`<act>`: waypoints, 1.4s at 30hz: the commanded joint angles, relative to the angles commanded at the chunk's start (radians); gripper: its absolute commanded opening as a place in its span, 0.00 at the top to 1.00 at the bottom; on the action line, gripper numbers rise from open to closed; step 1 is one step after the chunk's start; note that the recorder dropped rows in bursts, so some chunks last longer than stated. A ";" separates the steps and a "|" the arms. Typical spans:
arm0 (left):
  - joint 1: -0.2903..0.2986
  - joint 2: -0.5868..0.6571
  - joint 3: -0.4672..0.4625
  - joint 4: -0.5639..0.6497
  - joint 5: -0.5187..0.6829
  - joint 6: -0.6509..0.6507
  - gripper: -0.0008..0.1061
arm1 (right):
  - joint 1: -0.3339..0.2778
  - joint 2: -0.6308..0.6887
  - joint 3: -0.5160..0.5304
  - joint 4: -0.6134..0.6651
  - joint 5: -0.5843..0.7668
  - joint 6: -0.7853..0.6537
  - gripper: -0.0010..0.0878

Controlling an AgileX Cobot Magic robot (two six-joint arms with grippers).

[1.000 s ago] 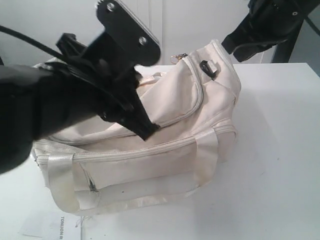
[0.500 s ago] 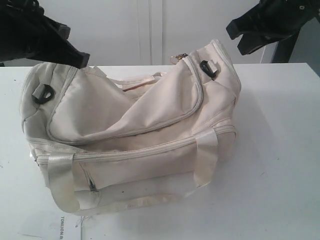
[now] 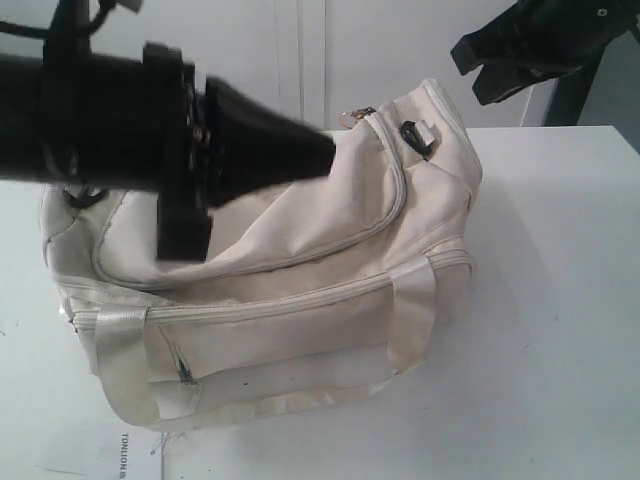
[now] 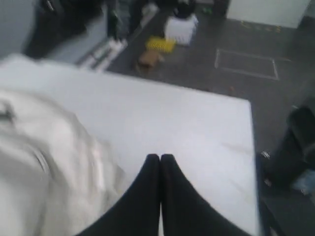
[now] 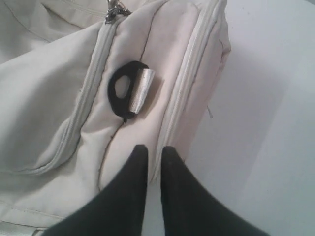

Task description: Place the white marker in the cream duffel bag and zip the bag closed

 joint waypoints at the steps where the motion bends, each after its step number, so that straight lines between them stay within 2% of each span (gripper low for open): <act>1: 0.000 0.000 -0.026 0.153 0.007 -0.118 0.98 | 0.000 0.000 0.000 0.000 -0.005 0.000 0.74; 3: 0.000 0.000 -0.083 0.516 0.042 -0.396 0.90 | 0.000 0.000 0.000 0.000 -0.009 0.004 0.63; 6: 0.010 0.000 -0.159 0.988 0.064 -0.746 0.68 | 0.000 0.014 0.000 -0.002 0.000 0.037 0.48; 8: 0.043 0.005 -0.196 1.133 0.068 -0.885 0.52 | 0.000 0.034 0.000 -0.004 0.020 0.045 0.41; 9: 0.071 0.014 -0.212 1.152 0.068 -0.930 0.45 | 0.000 0.049 0.000 -0.004 0.024 0.047 0.39; 11: 0.129 0.038 -0.238 1.137 0.070 -0.937 0.40 | 0.000 0.075 0.000 -0.004 0.024 0.053 0.37; 14: 0.227 0.090 -0.259 1.084 0.075 -0.929 0.40 | 0.000 0.106 0.000 0.024 0.008 0.053 0.37; 16: 0.291 0.125 -0.263 1.006 0.069 -0.895 0.41 | 0.000 0.121 0.000 0.022 -0.014 0.049 0.37; 19: 0.350 0.163 -0.263 0.897 0.040 -0.836 0.42 | 0.000 0.142 0.000 0.011 -0.051 0.047 0.37; 21: 0.360 0.176 -0.263 0.850 0.007 -0.815 0.43 | 0.000 0.157 0.000 0.012 -0.072 0.041 0.37; 25: 0.360 0.222 -0.263 0.841 -0.062 -0.814 0.43 | 0.000 0.186 0.000 0.000 -0.116 0.024 0.39; 29: 0.360 0.268 -0.263 0.814 -0.128 -0.814 0.46 | 0.000 0.201 0.000 -0.024 -0.132 0.024 0.52; 31: 0.360 0.292 -0.263 0.793 -0.159 -0.814 0.53 | 0.000 0.206 0.000 -0.035 -0.123 0.020 0.68; 32: 0.360 0.309 -0.263 0.792 -0.172 -0.814 0.66 | 0.000 0.206 0.000 -0.059 -0.119 0.017 0.89; 33: 0.360 0.316 -0.263 0.794 -0.180 -0.812 0.75 | -0.002 0.206 0.000 -0.065 -0.119 0.019 0.98; 34: 0.360 0.325 -0.263 0.801 -0.196 -0.809 0.95 | -0.013 0.202 0.000 -0.079 -0.114 0.032 0.99; 35: 0.365 0.327 -0.263 0.804 -0.206 -0.805 0.99 | -0.018 0.200 0.000 -0.082 -0.101 0.045 0.99; 37: 0.370 0.330 -0.263 0.804 -0.221 -0.803 0.99 | -0.031 0.199 0.000 -0.084 -0.065 0.052 0.99; 42: 0.427 0.326 -0.263 0.796 -0.215 -0.805 0.99 | -0.051 0.199 0.000 -0.075 0.000 0.054 0.99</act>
